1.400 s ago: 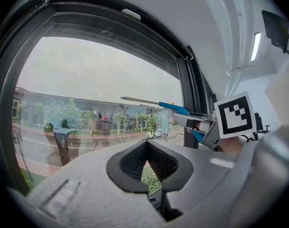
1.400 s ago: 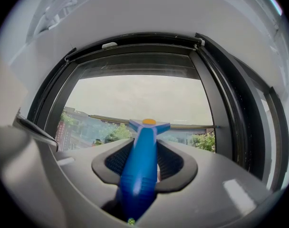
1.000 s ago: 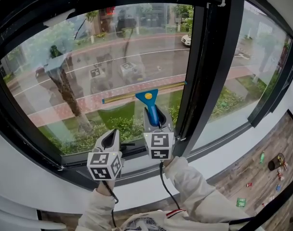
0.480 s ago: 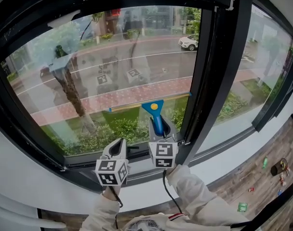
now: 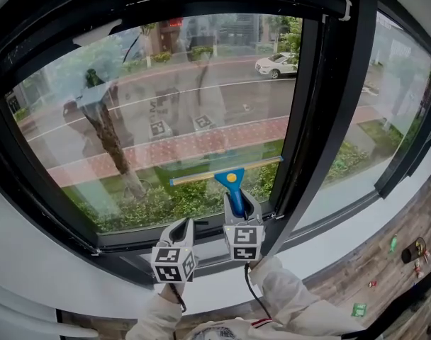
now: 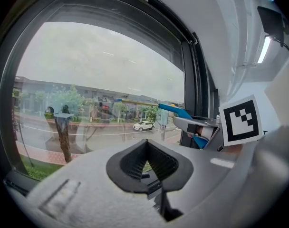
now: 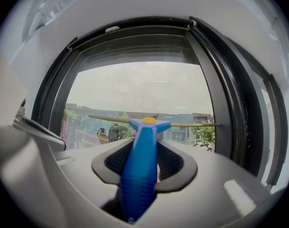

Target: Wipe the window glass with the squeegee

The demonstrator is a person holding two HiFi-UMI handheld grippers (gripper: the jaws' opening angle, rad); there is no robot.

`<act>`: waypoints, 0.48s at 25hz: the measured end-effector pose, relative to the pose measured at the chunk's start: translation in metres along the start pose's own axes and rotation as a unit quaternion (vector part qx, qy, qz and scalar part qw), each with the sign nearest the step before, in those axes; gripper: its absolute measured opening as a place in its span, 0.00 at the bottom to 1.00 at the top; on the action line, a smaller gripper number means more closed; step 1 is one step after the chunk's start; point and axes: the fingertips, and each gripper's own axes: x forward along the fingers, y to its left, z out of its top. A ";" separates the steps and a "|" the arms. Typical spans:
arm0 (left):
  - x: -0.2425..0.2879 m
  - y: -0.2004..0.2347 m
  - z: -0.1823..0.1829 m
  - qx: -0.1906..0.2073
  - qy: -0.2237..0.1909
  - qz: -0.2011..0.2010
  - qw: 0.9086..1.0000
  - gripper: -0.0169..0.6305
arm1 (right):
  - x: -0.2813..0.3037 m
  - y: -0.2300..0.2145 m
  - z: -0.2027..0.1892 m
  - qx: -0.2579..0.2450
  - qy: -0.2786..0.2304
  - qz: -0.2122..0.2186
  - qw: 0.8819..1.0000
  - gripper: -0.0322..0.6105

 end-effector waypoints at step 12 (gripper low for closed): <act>0.009 -0.011 -0.035 0.002 0.023 -0.011 1.000 0.03 | -0.004 0.004 -0.052 -0.012 0.020 0.004 1.000 0.28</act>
